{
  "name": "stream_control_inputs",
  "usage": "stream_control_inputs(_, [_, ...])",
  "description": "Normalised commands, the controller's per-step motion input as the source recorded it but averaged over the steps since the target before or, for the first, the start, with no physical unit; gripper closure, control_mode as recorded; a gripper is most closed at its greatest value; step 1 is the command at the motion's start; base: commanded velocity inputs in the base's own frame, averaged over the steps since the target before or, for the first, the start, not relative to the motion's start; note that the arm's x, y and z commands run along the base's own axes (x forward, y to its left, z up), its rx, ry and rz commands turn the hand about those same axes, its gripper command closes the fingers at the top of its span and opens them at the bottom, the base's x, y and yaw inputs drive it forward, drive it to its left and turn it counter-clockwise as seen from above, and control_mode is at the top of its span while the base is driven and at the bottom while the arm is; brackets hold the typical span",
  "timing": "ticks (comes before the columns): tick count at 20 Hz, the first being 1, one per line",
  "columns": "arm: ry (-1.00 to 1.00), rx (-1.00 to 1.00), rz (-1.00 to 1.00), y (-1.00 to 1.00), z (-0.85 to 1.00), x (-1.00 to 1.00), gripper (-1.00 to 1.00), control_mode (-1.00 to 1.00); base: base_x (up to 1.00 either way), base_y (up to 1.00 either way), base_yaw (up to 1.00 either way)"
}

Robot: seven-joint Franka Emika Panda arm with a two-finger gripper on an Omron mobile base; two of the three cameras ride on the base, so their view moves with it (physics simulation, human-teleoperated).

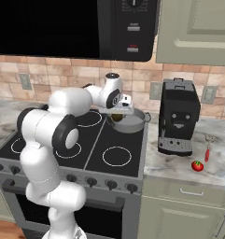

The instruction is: Put the tomato and avocado in the pot. Retrieve the spatula and lightly stir the vegetables in the pot.

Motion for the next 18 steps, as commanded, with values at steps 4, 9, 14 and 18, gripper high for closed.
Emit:
stream_control_inputs(4, [0.00,0.00,0.04,0.00,-0.46,0.28,1.00,-1.00,0.00,0.00,0.00])
stream_control_inputs(9, [0.00,0.00,0.03,0.00,-0.13,0.49,1.00,-1.00,0.00,0.00,0.00])
stream_control_inputs(14, [0.00,0.00,0.00,0.00,-0.13,0.65,1.00,-1.00,0.00,0.00,0.00])
stream_control_inputs(18, [0.00,0.00,0.00,0.00,-0.16,0.47,1.00,-1.00,0.00,0.00,0.00])
